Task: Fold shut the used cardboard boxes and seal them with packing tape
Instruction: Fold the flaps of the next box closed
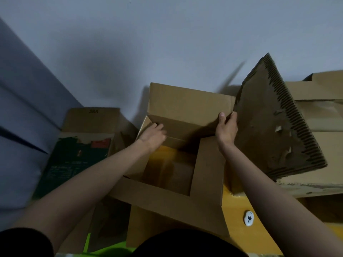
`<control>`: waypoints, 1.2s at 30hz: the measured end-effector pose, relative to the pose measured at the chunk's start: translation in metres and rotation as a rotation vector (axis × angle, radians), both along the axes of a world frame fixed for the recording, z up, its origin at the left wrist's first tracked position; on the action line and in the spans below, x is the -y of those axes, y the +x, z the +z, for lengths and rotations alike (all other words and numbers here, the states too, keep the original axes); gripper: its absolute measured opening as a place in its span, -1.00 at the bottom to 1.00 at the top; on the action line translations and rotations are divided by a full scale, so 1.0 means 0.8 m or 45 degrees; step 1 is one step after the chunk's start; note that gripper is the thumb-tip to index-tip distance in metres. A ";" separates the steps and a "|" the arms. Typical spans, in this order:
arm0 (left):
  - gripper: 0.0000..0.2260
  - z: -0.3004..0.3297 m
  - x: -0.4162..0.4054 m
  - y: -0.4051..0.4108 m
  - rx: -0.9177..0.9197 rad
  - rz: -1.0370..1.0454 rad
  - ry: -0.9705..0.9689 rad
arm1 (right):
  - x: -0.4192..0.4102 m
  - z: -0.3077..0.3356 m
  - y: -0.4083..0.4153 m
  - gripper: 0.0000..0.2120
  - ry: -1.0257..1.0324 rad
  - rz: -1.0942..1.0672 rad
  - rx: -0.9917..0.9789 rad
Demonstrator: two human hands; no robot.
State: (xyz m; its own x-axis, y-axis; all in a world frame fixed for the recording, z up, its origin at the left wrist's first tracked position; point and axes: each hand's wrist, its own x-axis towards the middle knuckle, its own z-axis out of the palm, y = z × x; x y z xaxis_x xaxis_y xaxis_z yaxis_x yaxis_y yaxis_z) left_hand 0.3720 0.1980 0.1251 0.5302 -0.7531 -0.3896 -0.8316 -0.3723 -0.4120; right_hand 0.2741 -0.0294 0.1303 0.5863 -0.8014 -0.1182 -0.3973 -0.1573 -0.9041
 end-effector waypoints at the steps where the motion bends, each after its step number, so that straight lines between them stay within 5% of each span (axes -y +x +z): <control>1: -0.78 -0.008 0.003 -0.001 -0.036 -0.062 0.115 | 0.000 0.000 0.000 -0.66 -0.003 0.000 0.003; 5: -0.73 -0.038 0.006 -0.005 0.007 -0.240 0.652 | 0.002 -0.003 -0.001 -0.69 -0.011 0.011 0.022; 7: -0.71 -0.039 0.004 0.001 -0.034 -0.213 0.715 | 0.004 -0.006 -0.001 -0.70 -0.018 0.014 0.032; 9: -0.73 -0.023 0.006 0.001 -0.132 -0.171 0.535 | 0.005 -0.007 -0.001 -0.70 -0.022 0.013 0.031; 13: -0.79 0.030 -0.002 -0.021 -0.355 -0.282 -0.380 | 0.006 -0.005 -0.003 -0.72 -0.014 -0.005 0.071; 16: -0.85 0.057 -0.027 -0.025 -0.429 -0.124 -0.800 | 0.008 -0.008 -0.012 -0.78 -0.060 0.015 0.134; 21: -0.58 0.063 -0.063 -0.029 -0.423 0.340 -1.017 | -0.013 -0.013 -0.056 -0.60 -0.185 0.145 0.262; 27: -0.88 0.074 -0.102 -0.044 -0.585 0.644 -1.214 | -0.031 -0.019 -0.086 -0.68 -0.011 0.349 0.182; 29: -0.90 0.092 -0.122 -0.046 -0.661 0.784 -1.179 | -0.033 -0.025 -0.087 -0.75 -0.061 0.473 0.138; 31: -0.68 0.117 -0.145 -0.052 -0.913 0.912 -0.890 | -0.037 -0.036 -0.087 -0.74 -0.181 0.595 0.109; 34: -0.25 0.146 -0.162 -0.076 -1.262 0.751 -0.298 | -0.041 -0.045 -0.084 -0.52 -0.201 0.592 0.086; 36: -0.19 0.149 -0.160 -0.090 -1.205 0.636 -0.112 | -0.040 -0.044 -0.079 -0.46 -0.169 0.573 0.072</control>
State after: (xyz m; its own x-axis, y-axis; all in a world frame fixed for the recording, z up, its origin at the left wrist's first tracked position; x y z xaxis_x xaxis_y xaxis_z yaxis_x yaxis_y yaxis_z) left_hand 0.2996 0.3259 0.2445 0.2972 -0.5801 -0.7584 -0.5440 -0.7556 0.3648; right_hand 0.2106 0.0027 0.0953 0.8813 -0.4724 0.0102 -0.2142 -0.4186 -0.8826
